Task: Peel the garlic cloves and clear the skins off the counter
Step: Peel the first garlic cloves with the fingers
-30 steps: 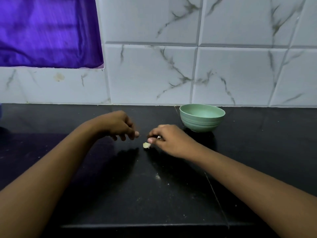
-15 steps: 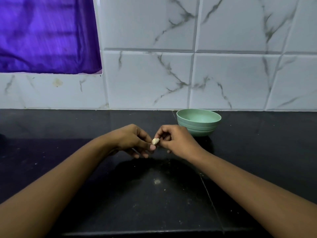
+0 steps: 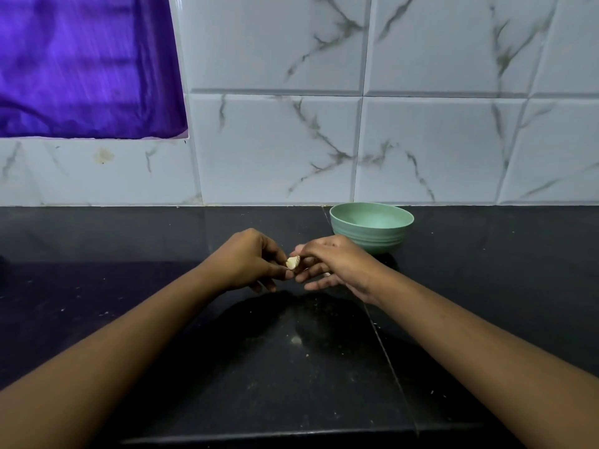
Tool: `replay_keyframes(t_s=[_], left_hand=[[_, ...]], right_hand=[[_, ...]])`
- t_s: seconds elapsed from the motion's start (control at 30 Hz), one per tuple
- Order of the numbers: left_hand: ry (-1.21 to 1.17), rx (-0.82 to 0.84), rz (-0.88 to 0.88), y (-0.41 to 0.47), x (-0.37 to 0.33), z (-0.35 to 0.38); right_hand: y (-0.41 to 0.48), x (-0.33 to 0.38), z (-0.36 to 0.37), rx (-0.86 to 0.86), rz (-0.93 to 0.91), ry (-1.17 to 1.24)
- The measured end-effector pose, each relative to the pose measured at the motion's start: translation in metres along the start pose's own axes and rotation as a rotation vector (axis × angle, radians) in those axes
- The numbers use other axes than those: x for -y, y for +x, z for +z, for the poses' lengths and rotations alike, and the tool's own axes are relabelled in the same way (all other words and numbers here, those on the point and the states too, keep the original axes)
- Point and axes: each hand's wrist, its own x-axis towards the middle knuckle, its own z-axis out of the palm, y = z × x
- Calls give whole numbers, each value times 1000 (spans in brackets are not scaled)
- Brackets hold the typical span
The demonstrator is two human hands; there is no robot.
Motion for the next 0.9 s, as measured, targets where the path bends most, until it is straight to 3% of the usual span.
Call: replay_keyframes(t_s=[0.4,0.5,0.63,0.7,0.9], left_hand=[[199,-121,190,-2,-3,-2],[254,26,168,-6,-4,-16],[202,460,119,-14,-2,-33],[222,557,89,-16,-3,-33],[205,341,64,-14,-4,-29]], right_hand=[[0,1,-12,-25,78,169],[-1,4,-16,-58,74,150],[-1,6,-22,-102,68,146],[-1,6,-23,-96,68,132],[-3,5,-21,-81,40,100]])
